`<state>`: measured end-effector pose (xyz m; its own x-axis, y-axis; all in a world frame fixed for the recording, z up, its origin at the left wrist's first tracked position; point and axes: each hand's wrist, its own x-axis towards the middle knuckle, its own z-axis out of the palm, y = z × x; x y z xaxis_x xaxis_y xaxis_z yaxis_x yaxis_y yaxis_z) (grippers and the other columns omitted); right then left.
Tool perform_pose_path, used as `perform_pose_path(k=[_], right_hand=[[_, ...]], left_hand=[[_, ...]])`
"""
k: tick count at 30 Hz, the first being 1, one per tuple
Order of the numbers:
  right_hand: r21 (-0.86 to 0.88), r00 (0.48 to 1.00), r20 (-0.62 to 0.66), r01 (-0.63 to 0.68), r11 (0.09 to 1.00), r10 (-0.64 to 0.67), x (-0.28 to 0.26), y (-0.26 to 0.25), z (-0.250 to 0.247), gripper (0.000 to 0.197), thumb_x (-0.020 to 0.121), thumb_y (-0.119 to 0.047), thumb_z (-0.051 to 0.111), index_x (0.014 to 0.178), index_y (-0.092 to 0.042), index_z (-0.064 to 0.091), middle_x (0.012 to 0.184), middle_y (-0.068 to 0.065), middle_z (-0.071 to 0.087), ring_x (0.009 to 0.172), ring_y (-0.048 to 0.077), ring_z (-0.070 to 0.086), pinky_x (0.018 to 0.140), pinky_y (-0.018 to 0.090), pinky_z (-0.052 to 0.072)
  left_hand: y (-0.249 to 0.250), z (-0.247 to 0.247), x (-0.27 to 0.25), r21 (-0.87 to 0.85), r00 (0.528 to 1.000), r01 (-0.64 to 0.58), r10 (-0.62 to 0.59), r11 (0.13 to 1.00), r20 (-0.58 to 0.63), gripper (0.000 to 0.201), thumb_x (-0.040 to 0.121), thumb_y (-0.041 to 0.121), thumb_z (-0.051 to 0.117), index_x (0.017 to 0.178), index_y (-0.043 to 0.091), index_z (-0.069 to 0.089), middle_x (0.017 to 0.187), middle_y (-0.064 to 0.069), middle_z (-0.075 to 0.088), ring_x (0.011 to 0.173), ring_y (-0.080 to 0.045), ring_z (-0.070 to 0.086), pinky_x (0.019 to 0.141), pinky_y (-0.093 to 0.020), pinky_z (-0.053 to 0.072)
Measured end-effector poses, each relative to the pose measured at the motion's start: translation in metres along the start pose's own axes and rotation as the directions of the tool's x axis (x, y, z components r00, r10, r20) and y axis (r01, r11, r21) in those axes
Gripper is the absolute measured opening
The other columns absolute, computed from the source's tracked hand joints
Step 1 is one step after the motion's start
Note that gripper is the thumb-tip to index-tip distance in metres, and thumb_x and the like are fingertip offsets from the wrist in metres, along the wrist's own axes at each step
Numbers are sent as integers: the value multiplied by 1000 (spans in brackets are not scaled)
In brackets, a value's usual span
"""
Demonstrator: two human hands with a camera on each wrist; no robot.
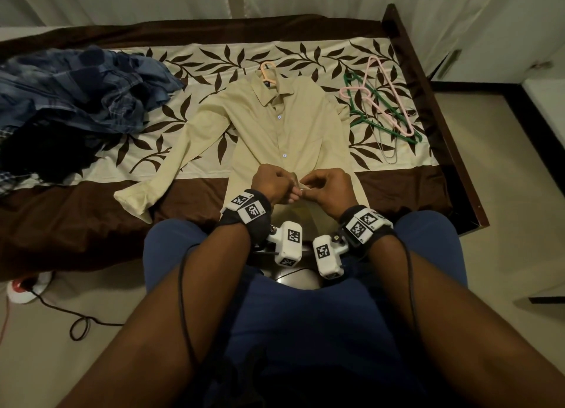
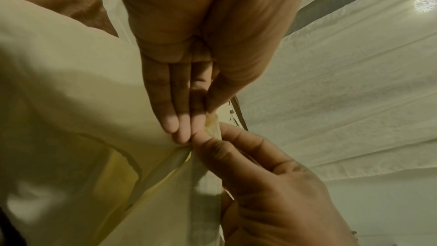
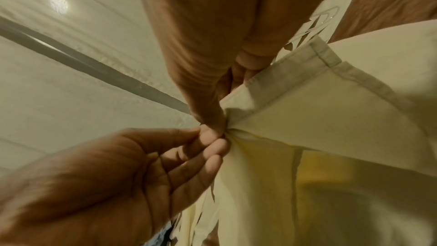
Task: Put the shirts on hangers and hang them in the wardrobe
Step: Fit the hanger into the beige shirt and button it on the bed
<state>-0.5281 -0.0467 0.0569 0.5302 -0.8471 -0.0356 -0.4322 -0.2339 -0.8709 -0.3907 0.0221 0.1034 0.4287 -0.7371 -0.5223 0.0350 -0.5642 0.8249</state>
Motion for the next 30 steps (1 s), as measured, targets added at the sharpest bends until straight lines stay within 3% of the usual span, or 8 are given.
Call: perform_pose_path(k=[6, 13, 17, 21, 27, 30], right_hand=[[-131, 988, -8, 150, 980, -152, -1, -1, 1, 20, 75, -15, 85, 92, -8, 79, 82, 2, 76, 73, 7, 67, 72, 15, 52], [-170, 958, 48, 285, 943, -281, 0, 2, 0, 16, 77, -19, 82, 90, -9, 79, 80, 6, 75, 72, 17, 69, 70, 34, 57], [-132, 955, 44, 297, 946, -294, -2, 7, -2, 15, 77, -13, 83, 91, -8, 79, 83, 6, 75, 74, 15, 69, 71, 26, 55], [-72, 959, -8, 283, 957, -284, -2, 9, 0, 13, 80, -11, 80, 93, -8, 79, 87, 5, 76, 78, 6, 67, 75, 13, 49], [-29, 970, -58, 236, 971, -237, -4, 16, 5, 11, 82, -9, 78, 92, -8, 80, 86, 3, 77, 79, 7, 70, 74, 19, 54], [-25, 971, -80, 225, 974, -226, -6, 18, 8, 11, 84, -6, 75, 95, -7, 78, 88, 4, 76, 81, 9, 70, 75, 18, 52]], left_hand=[[-2, 1, 5, -122, 995, 94, -97, 988, -18, 20, 95, 14, 64, 84, -3, 65, 79, -22, 71, 61, -25, 67, 65, -34, 61], [4, 3, 4, -161, 981, 192, -188, 968, 41, 24, 93, 17, 69, 78, -1, 64, 67, -12, 64, 57, -18, 59, 51, -20, 54], [1, 3, 6, -177, 969, 242, -230, 954, 87, 20, 96, 15, 64, 80, 2, 61, 72, -10, 64, 62, -16, 61, 60, -21, 54], [-1, 3, 5, -263, 962, 271, -254, 926, 97, 18, 96, 7, 62, 79, 2, 60, 50, -2, 65, 50, -9, 60, 52, -16, 51], [-3, 1, 5, -332, 962, 274, -253, 903, 105, 12, 93, -3, 62, 81, -4, 62, 54, -8, 67, 45, -9, 63, 58, -19, 56], [-2, 2, 5, -355, 965, 263, -245, 897, 95, 10, 91, -8, 60, 81, -5, 62, 65, -14, 67, 50, -13, 65, 57, -21, 57]])
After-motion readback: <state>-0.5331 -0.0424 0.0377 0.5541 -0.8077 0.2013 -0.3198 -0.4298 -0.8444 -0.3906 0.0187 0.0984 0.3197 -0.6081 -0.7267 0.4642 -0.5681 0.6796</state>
